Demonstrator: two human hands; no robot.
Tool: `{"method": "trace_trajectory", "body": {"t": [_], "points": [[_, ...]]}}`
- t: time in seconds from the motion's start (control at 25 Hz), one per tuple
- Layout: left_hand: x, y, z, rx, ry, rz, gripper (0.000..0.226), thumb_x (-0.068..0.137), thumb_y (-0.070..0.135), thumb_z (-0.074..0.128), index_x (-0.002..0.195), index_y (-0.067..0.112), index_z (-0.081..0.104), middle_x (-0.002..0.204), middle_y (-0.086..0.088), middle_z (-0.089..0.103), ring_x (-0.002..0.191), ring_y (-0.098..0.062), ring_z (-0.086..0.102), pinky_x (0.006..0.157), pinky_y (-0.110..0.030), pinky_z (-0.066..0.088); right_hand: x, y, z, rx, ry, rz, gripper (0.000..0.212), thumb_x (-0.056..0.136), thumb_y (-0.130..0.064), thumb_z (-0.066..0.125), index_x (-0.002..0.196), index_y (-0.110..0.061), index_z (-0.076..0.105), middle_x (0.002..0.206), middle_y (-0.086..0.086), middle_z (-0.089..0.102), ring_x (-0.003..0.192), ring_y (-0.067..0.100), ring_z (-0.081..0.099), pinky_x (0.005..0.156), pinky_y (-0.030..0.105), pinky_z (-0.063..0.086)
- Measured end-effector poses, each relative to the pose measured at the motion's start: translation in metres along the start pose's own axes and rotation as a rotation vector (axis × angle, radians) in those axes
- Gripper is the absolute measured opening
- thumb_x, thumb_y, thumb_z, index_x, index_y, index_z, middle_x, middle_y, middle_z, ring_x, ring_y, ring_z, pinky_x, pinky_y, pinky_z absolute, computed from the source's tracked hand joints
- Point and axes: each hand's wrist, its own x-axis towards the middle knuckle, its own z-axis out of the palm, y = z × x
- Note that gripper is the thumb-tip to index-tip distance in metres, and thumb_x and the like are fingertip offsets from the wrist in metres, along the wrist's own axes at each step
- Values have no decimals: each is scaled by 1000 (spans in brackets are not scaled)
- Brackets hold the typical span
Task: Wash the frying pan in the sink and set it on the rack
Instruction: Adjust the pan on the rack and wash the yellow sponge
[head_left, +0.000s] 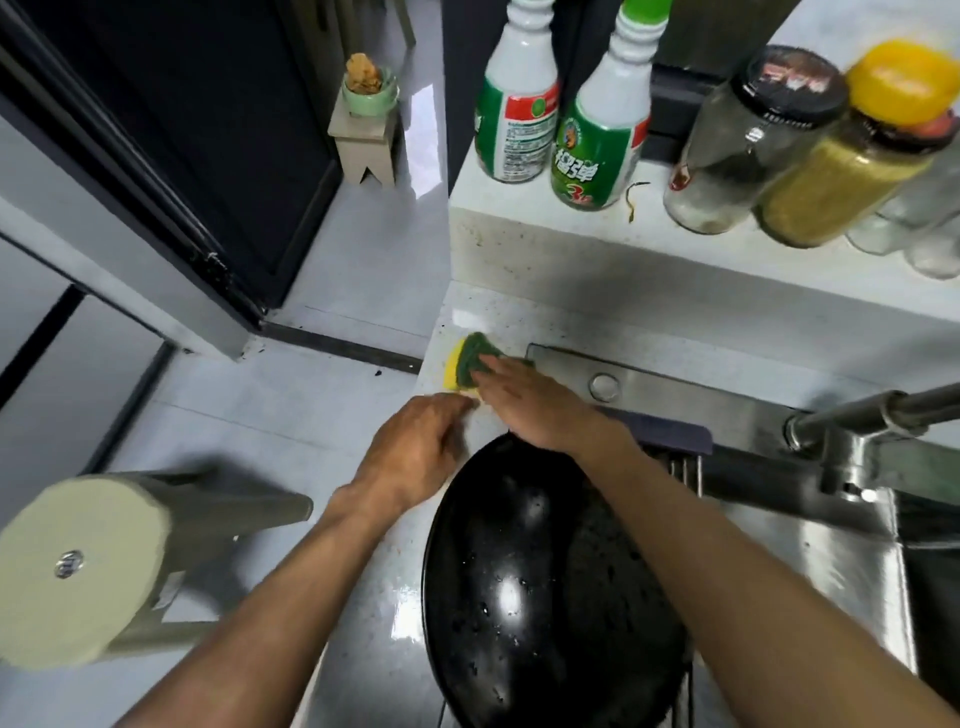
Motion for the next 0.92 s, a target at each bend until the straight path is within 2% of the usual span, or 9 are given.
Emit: {"method": "trace_trajectory", "body": {"t": [0.12, 0.24, 0.32, 0.4, 0.48, 0.6, 0.72, 0.84, 0.92], "points": [[36, 28, -2, 38, -75, 54, 36, 85, 14, 55, 118, 25, 67, 124, 5, 65, 114, -18, 57, 92, -32, 49, -9, 60, -29, 46, 165, 251, 41, 108, -23, 28, 136, -4, 50, 151, 22, 39, 138, 38, 38, 112, 48, 32], [76, 61, 11, 90, -230, 133, 20, 81, 19, 67, 100, 20, 72, 106, -3, 69, 97, -24, 63, 75, -29, 48, -22, 57, -18, 92, 160, 186, 48, 108, -25, 29, 150, -3, 37, 161, 15, 27, 150, 31, 21, 121, 41, 16], [91, 72, 17, 156, -315, 159, 32, 78, 24, 74, 109, 20, 69, 111, -5, 62, 101, -24, 58, 79, -32, 48, -36, 74, -24, 98, 143, 142, 43, 107, -25, 31, 142, -6, 45, 157, 16, 34, 145, 32, 29, 117, 42, 24], [101, 76, 19, 259, -325, 190, 51, 76, 31, 77, 125, 24, 62, 126, -5, 53, 114, -25, 49, 90, -37, 46, -55, 100, -32, 137, 263, 364, 37, 105, -25, 31, 128, -8, 54, 144, 19, 47, 131, 37, 43, 106, 44, 36], [105, 83, 21, 328, -325, 270, 55, 77, 32, 77, 129, 27, 60, 135, -5, 50, 123, -27, 45, 94, -39, 46, -68, 99, -19, 176, 350, 501, 37, 103, -25, 28, 125, -11, 54, 140, 18, 48, 129, 39, 43, 105, 46, 38], [109, 92, 24, 421, -368, 379, 44, 80, 31, 69, 123, 30, 62, 130, -1, 54, 119, -25, 52, 87, -41, 51, -58, 73, 4, 188, 351, 353, 43, 104, -27, 22, 128, -12, 55, 146, 14, 44, 137, 35, 35, 112, 46, 29], [107, 87, 25, 479, -377, 385, 39, 84, 30, 62, 123, 32, 61, 126, -2, 55, 116, -26, 54, 85, -39, 52, -68, 98, 2, 185, 339, 291, 54, 105, -23, 13, 142, -7, 48, 160, 11, 32, 148, 28, 23, 118, 35, 11], [107, 91, 24, 435, -367, 317, 36, 85, 30, 63, 121, 34, 63, 130, -1, 55, 119, -26, 54, 90, -36, 49, -111, 140, 17, 90, 394, 616, 76, 91, -32, -7, 149, -10, 36, 163, 11, 23, 150, 29, 18, 120, 42, 16], [108, 97, 25, 444, -370, 277, 35, 83, 26, 66, 118, 31, 66, 126, 0, 57, 115, -28, 56, 89, -39, 50, -108, 140, 16, 107, 373, 805, 64, 99, -33, 5, 152, -10, 31, 164, 12, 19, 150, 32, 16, 121, 46, 16]]}}
